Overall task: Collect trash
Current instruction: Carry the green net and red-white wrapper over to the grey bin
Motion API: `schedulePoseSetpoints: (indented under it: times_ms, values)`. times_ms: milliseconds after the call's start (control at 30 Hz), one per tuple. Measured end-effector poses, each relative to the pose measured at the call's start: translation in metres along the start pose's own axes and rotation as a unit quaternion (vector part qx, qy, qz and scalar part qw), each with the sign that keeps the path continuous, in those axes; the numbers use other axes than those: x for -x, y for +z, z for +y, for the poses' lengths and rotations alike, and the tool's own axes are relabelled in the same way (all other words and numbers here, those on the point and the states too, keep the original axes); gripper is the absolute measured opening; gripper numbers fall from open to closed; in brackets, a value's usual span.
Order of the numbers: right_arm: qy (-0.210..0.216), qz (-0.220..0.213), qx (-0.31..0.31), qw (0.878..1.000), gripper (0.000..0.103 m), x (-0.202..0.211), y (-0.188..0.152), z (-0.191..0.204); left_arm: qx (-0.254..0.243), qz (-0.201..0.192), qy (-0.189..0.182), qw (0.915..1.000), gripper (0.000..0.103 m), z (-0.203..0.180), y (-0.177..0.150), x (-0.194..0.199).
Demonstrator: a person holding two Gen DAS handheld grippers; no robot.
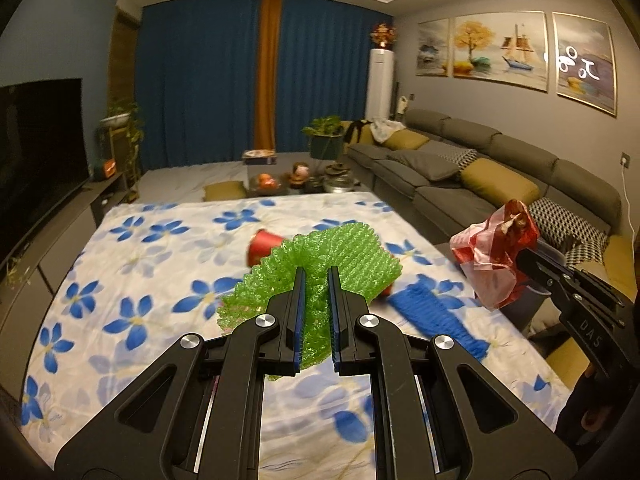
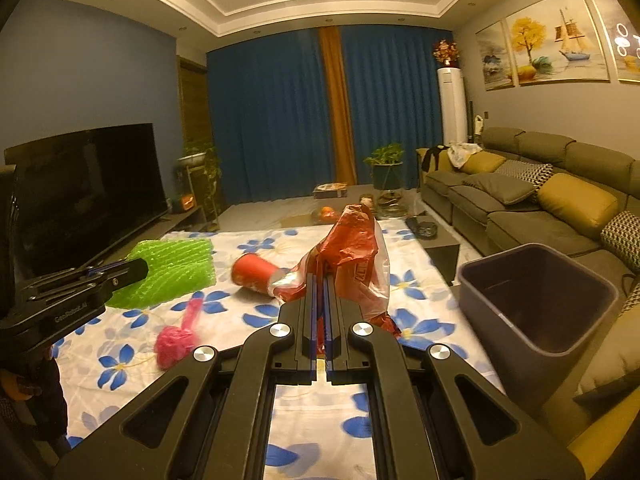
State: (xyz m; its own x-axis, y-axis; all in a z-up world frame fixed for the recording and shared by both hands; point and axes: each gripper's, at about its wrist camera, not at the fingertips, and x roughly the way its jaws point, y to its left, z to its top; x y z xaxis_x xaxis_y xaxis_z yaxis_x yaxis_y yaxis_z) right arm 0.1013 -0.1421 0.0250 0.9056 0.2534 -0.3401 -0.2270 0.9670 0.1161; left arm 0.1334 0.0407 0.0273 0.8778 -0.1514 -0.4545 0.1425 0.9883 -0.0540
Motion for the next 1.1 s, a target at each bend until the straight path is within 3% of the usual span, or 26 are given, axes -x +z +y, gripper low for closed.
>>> schedulePoseSetpoints:
  times_ms: [567,1100]
  values:
    - [-0.079,-0.027,-0.027,0.996,0.004,0.013,0.018,-0.084,-0.043,0.001,-0.058,0.9974,0.01,-0.084,0.022,-0.043]
    - [-0.149,-0.032,-0.057,0.987,0.004,0.0,0.03,-0.157,-0.072,-0.009,-0.128,0.9892,0.01,-0.177,0.053,-0.091]
